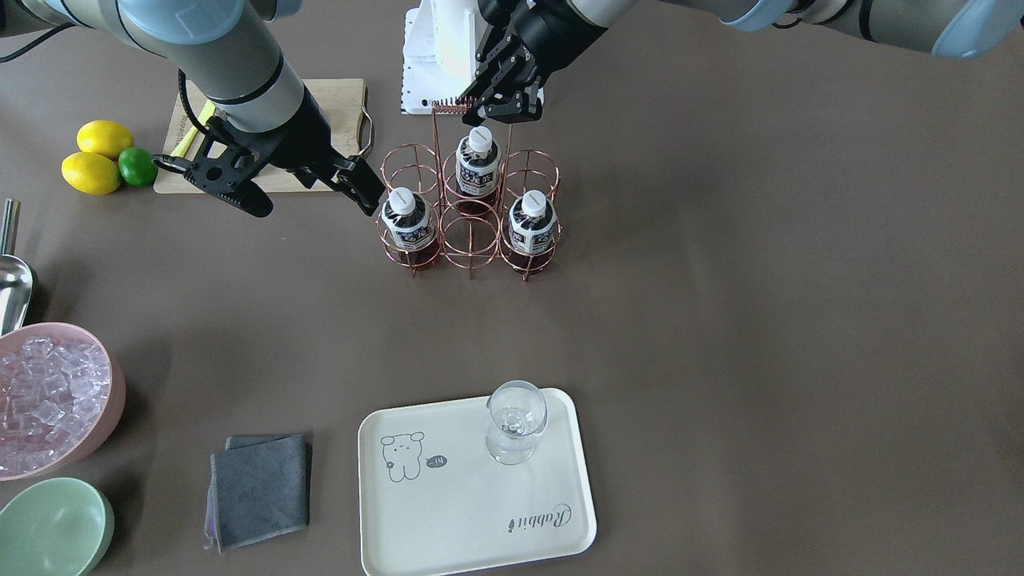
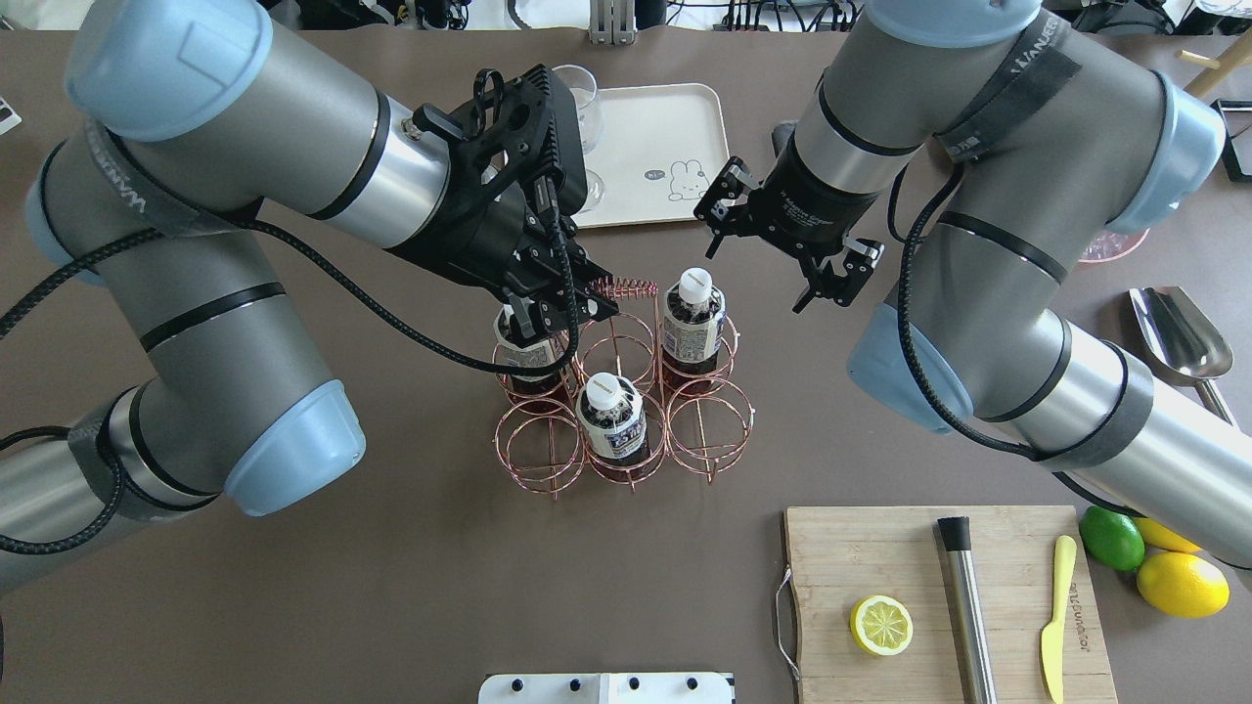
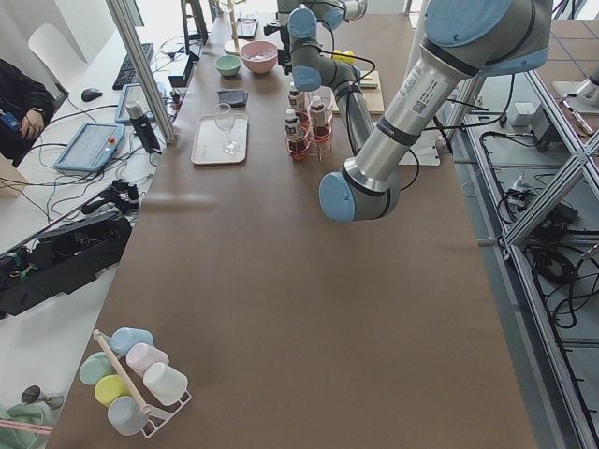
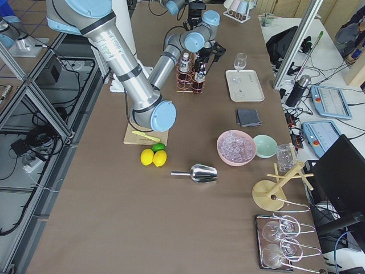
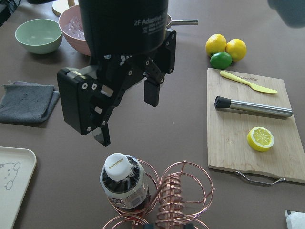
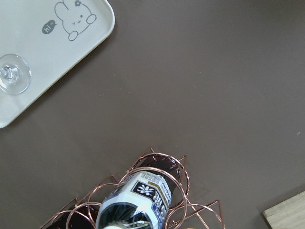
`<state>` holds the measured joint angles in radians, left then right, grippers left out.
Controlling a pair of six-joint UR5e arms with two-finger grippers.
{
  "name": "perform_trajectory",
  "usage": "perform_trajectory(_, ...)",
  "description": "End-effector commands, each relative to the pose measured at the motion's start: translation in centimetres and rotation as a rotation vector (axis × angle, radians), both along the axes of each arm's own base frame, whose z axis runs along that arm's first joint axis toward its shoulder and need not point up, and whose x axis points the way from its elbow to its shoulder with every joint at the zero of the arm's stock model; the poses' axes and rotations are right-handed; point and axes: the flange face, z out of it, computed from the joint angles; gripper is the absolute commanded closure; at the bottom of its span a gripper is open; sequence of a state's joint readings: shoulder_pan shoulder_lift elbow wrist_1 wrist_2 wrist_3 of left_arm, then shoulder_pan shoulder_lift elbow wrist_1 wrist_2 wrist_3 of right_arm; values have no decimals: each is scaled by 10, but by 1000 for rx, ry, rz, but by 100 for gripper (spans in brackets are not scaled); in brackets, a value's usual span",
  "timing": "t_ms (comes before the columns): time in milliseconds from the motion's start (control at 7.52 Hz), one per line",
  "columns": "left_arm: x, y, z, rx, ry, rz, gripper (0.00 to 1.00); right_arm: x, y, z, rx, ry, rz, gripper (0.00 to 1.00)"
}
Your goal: Take tea from basket to plate
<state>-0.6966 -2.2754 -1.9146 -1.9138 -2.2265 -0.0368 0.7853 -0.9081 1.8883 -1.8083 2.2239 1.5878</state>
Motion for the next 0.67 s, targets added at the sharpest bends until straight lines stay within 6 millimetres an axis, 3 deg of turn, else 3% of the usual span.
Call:
perform_trajectory(0, 0, 0, 1, -1, -1, -2, 100, -27, -2, -16, 1, -26, -4, 0)
perform_trajectory(266, 1, 0, 3, -3, -4, 0, 100, -50, -16, -22, 5, -17, 1, 1)
perform_trajectory(399, 1, 0, 3, -3, -4, 0, 100, -57, -11, -16, 12, -2, -1, 5)
perform_trajectory(532, 1, 1, 2, -1, -1, 0, 100, -64, -4, -14, 11, 0, -13, 18)
